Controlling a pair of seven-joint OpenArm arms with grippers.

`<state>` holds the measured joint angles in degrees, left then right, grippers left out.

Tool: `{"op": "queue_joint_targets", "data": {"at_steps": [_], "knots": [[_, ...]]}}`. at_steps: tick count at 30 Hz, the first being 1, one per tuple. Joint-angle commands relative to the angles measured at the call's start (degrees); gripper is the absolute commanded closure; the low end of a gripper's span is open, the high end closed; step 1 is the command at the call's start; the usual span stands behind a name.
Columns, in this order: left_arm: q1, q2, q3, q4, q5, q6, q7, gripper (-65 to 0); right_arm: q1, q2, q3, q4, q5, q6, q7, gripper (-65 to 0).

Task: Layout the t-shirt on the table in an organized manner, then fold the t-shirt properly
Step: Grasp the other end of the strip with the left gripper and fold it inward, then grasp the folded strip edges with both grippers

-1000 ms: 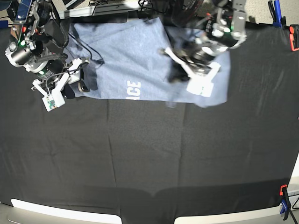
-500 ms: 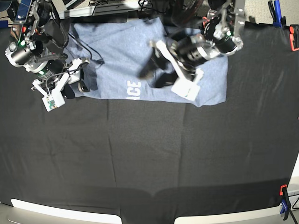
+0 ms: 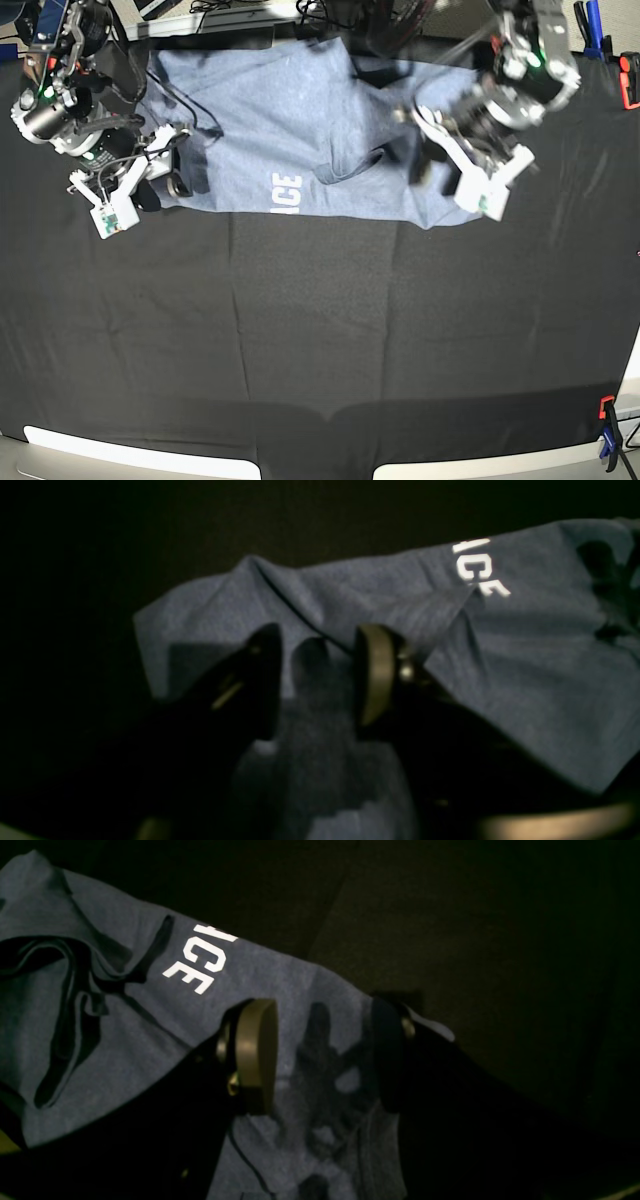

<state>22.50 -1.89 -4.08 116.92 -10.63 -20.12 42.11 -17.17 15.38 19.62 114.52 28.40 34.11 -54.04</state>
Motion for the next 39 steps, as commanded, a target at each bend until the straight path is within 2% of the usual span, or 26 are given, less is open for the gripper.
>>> {"op": "queue_joint_targets", "data": {"at_steps": [1, 2, 4, 8, 15, 21, 23, 26, 31, 33, 35, 39], "knots": [[-0.28, -0.04, 0.04, 0.0, -0.7, -0.24, -1.33, -9.1, 0.5, 0.68, 0.24, 0.96, 0.76, 0.26, 1.07, -29.3], [-0.31, -0.04, 0.04, -0.98, -0.74, -0.26, -1.49, 0.0, 0.48, 0.68, 0.24, 0.96, 0.76, 0.26, 1.05, -29.3], [-0.44, -0.04, 0.04, -2.8, -0.74, -0.68, -1.44, 0.0, 0.5, 0.68, 0.24, 0.96, 0.76, 0.26, 1.05, -29.3], [-0.44, -0.04, 0.52, -5.03, -0.94, -3.56, -1.2, 0.0, 0.5, 0.68, 0.24, 0.96, 0.76, 0.26, 1.07, -29.3], [-1.68, -0.04, 5.64, -10.36, -0.68, -3.5, -3.34, 0.0, 0.5, 0.68, 0.24, 0.96, 0.76, 0.26, 1.05, -29.3], [-7.61, -0.02, 8.39, -15.23, -0.72, -3.45, -5.88, 0.0, 0.48, 0.66, 0.24, 0.96, 0.76, 0.26, 0.31, -29.3], [-10.25, -0.02, 8.74, -16.85, -0.74, -3.02, -7.21, 0.0, 0.48, 0.66, 0.24, 0.96, 0.76, 0.26, 0.04, -29.3], [-14.32, 0.0, 8.74, -18.88, -0.76, 0.42, -7.87, 0.0, 0.46, 0.68, 0.24, 0.96, 0.74, 0.28, -0.09, -29.3], [-16.35, -0.07, 8.63, -18.45, -0.96, 0.81, -2.69, 0.0, 0.46, 0.7, 0.37, 0.96, 0.72, 0.46, -2.62, -29.3], [-14.84, -0.42, 8.63, -16.76, -0.94, -0.48, -3.34, 0.0, 0.2, 0.83, 1.55, 0.96, 0.92, 2.23, -2.93, -29.3], [-12.63, -1.79, 8.63, -13.79, -0.94, -3.3, -5.49, 0.0, -0.28, 0.83, 4.61, 0.96, 4.09, 3.06, -3.13, -29.3], [-8.22, -6.45, 8.61, -7.61, -0.98, -3.65, -6.86, 0.0, -2.67, 2.54, 13.94, 0.76, 12.31, 4.9, -4.5, -29.3]]}}
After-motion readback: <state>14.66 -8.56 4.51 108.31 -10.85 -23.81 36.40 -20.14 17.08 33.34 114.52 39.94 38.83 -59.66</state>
